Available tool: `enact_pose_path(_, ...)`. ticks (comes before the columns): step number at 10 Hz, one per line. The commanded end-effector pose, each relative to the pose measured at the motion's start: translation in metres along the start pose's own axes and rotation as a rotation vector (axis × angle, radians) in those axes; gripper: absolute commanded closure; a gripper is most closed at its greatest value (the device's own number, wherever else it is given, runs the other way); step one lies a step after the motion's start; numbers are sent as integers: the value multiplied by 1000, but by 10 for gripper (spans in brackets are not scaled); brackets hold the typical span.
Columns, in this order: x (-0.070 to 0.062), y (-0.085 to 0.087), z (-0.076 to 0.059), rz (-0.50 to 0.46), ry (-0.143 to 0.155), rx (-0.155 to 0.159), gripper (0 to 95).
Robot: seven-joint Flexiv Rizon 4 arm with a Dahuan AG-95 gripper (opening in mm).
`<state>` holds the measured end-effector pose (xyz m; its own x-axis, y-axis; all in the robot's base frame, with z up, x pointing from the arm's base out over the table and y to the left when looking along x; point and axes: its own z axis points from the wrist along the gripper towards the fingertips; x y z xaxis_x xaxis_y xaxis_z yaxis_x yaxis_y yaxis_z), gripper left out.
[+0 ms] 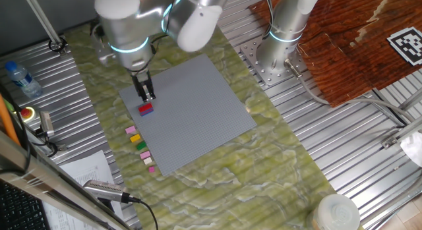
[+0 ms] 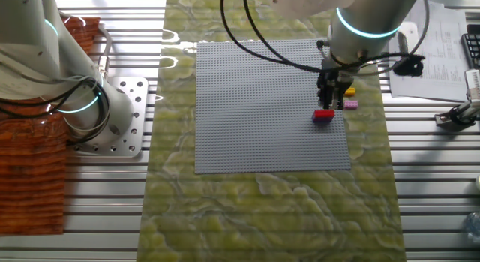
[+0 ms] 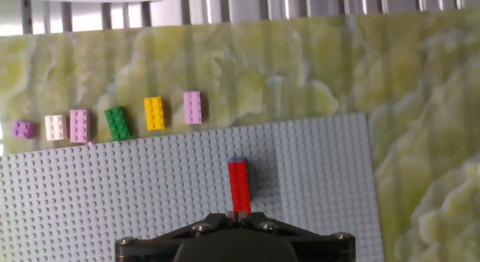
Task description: Stack small Lego blocks one on top of the other
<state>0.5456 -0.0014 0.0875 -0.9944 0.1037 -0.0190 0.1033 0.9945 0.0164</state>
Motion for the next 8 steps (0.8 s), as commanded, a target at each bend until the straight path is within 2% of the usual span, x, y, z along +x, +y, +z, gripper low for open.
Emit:
enact_pose_path(1,19,-6,0,73,-52,-6,950)
enact_pose_path(2,26,-9,3,79,-69,-19,950)
enact_pose_path(3,33,-12,7,68,-88,-51,950)
enact_pose_path(8,41,-11,1,-34,-89,-37,950)
